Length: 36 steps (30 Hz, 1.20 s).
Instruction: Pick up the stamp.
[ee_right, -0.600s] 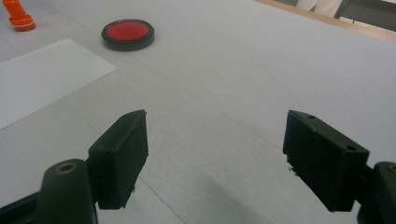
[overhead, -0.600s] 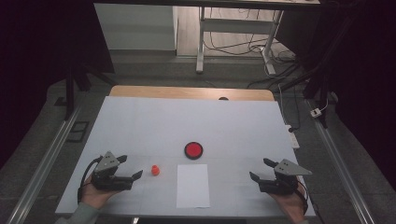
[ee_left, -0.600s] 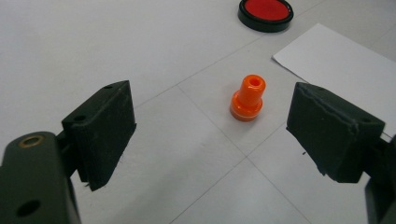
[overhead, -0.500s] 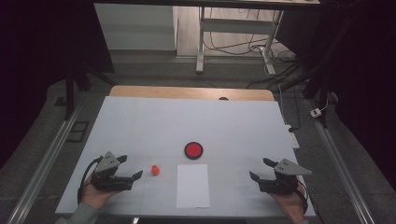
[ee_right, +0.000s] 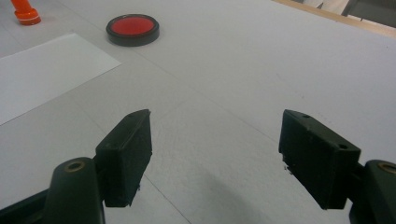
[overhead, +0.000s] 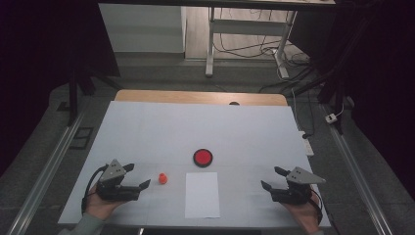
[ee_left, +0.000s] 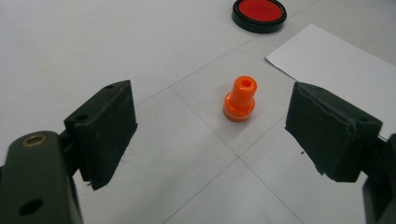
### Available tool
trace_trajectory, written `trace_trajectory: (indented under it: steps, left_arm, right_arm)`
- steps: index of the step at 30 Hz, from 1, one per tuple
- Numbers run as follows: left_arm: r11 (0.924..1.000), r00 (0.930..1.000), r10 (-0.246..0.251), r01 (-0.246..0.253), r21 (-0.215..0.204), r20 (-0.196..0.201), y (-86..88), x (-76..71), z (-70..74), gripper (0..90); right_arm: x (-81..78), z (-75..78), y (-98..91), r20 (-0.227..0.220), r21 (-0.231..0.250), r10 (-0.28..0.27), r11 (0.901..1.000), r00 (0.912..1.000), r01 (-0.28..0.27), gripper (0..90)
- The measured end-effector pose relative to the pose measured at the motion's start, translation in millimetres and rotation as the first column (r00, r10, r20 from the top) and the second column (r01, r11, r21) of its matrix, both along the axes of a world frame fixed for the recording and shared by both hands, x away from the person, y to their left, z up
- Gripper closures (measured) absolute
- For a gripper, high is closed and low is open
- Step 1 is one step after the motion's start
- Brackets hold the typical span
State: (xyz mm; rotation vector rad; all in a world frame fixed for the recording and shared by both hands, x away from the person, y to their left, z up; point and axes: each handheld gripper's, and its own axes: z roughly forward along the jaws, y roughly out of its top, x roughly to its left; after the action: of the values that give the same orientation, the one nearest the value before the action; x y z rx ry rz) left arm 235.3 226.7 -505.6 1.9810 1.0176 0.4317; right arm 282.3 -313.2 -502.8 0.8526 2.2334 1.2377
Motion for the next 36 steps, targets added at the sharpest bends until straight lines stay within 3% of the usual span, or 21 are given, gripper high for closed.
trace_trajectory:
  steps: [10, 27, 36]
  left_arm:
    - [1.0000, 0.9999, -0.002, 0.002, 0.004, 0.012, -0.2, -1.5, 4.9, 16.7]
    - [0.9977, 0.9967, -0.067, 0.067, 0.006, 0.046, -17.8, 8.9, 33.8, 17.1]
    - [0.9920, 0.9920, -0.125, 0.125, 0.017, 0.015, -34.1, 21.3, 43.4, 18.2]
  right_arm:
    - [3.5, -2.8, 3.4, -0.017, 0.007, 0.019, 0.9998, 0.9997, -0.019, 27.0]
    - [3.3, -3.6, 4.6, -0.013, 0.009, 0.016, 0.9998, 0.9998, -0.016, 27.7]
    - [2.9, -1.0, 8.2, -0.017, 0.039, 0.027, 0.9989, 0.9995, -0.026, 28.1]
